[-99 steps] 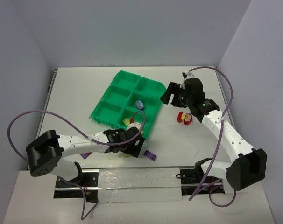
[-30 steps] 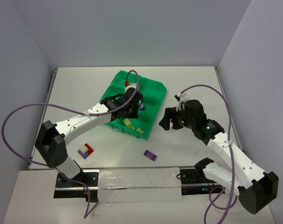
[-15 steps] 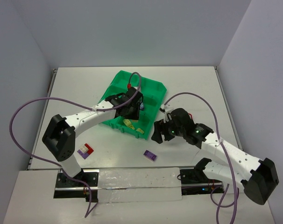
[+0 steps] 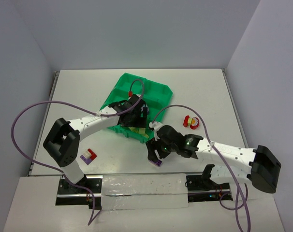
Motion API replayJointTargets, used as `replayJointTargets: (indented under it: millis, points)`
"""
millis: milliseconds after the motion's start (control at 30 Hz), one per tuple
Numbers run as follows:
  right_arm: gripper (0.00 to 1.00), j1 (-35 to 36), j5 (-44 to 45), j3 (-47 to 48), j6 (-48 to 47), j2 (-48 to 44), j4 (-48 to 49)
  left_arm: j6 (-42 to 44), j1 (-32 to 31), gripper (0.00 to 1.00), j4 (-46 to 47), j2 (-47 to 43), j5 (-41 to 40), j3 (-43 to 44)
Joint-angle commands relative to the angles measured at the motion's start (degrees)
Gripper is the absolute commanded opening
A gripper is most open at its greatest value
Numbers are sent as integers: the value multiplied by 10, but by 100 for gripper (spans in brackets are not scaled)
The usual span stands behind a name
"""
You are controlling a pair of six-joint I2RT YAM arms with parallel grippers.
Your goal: Sort the legos into containers by color
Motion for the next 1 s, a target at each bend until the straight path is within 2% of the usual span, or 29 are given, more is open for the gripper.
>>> replayJointTargets:
  millis: [0,300,567,633,733,800,833,967]
  points:
    - [78,17,50,-3,27,46,15,-9,3,99,22,-23,-18,3]
    - [79,35,70,9,34,114,13,-13,2,99,-19,-73,-34,60]
    - [76,76,93,26,63,170,4,-11,7,99,-67,-106,-61,107]
    - [72,77,111,26,72,181,1,-12,8,99,-75,-118,-65,111]
    - [40,77,137,29,94,174,-9,-11,9,99,-80,-135,-72,113]
    - [15,78,149,35,98,152,-16,-11,10,99,-83,-150,-79,113]
    - [8,78,152,41,98,136,-26,-13,11,99,-85,-159,-82,111]
    - [4,78,186,83,99,74,-104,-23,19,99,-102,-191,-107,101]
